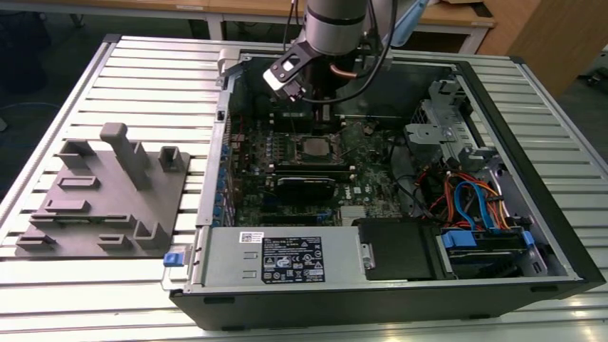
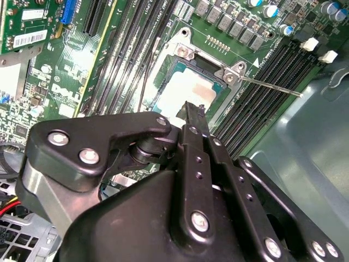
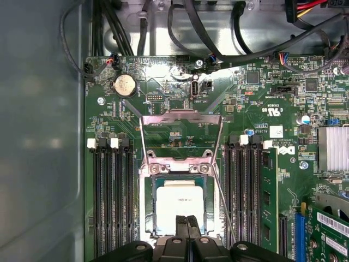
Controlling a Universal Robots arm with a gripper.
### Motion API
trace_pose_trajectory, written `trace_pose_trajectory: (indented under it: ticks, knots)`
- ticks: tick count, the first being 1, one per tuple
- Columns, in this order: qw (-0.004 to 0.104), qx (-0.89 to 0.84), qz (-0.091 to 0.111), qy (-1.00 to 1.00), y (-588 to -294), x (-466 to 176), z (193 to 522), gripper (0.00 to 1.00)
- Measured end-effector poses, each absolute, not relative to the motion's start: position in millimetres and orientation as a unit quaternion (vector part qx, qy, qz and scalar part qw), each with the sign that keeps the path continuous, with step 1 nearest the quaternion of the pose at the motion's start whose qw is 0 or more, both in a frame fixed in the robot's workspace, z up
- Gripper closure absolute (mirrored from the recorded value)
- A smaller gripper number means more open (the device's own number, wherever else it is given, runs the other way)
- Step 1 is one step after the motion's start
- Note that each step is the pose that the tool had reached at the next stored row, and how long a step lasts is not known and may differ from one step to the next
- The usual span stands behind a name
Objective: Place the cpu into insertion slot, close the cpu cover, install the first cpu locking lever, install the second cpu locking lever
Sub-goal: 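Close the cpu cover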
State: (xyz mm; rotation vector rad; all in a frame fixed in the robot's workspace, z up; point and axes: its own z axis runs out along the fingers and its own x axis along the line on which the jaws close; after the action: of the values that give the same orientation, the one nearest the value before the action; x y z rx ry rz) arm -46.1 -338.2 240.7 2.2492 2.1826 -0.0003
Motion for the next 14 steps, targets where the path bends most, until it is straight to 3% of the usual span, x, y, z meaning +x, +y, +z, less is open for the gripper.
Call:
trace_pose_trajectory:
  ticks: [14]
  knots:
    - [0.004,0.718,0.000,0.696,-338.1,-46.0,247.0,0.90]
